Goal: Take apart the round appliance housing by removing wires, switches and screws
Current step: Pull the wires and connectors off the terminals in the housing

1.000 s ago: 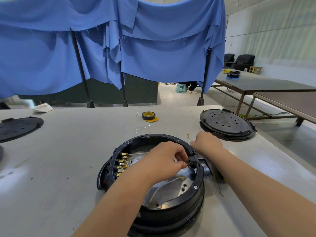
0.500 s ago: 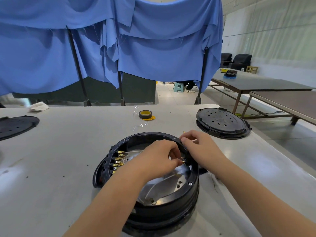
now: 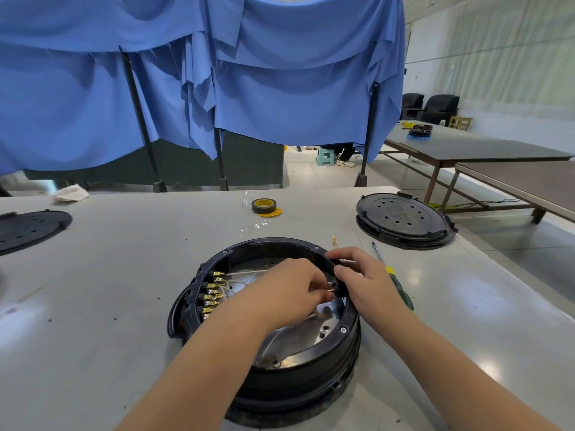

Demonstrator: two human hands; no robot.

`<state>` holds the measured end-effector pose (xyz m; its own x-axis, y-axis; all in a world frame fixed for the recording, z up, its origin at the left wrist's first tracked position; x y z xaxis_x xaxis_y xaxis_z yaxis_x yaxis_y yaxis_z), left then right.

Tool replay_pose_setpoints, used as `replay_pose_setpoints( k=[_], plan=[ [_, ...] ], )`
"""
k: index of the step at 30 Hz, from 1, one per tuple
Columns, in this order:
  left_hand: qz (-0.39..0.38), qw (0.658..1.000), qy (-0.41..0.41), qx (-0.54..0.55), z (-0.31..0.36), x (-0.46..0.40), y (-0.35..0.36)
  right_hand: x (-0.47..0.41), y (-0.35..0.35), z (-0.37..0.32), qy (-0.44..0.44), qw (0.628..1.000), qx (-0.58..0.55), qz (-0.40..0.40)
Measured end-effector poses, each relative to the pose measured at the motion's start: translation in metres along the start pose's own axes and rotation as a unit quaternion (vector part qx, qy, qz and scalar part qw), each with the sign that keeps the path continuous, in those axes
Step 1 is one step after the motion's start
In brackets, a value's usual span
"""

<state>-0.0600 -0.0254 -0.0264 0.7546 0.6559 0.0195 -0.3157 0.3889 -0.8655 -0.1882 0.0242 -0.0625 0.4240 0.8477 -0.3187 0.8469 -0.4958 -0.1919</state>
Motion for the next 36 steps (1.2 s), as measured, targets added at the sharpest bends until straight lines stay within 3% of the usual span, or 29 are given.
replay_pose_setpoints(
  k=[7, 19, 24, 36],
  plan=[
    [0.027, 0.999, 0.016, -0.017, 0.003, 0.000, -0.003, -0.002, -0.001, 0.001, -0.011, 1.000, 0.003, -0.002],
    [0.003, 1.000, 0.007, -0.007, 0.001, 0.000, -0.002, -0.002, -0.002, 0.000, -0.018, 1.000, 0.000, -0.014],
    [0.036, 0.999, -0.011, 0.013, -0.009, 0.005, -0.012, -0.002, -0.002, 0.000, -0.013, 1.000, 0.007, -0.012],
    [-0.008, 0.999, 0.005, 0.031, -0.003, 0.007, -0.007, -0.001, -0.002, -0.002, -0.009, 1.000, 0.020, -0.002]
  ],
)
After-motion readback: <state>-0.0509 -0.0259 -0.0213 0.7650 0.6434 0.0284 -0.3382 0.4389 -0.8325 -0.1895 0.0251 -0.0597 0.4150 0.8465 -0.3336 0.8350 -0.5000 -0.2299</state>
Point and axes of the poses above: each hand's wrist, its own x-axis away from the middle knuckle, its own y-axis out of the palm, z = x × y, the point moved 3 cm from there along -x, towards the middle knuckle, and after that the axes turned 5 degrees about -y, right-handed, at the moved point
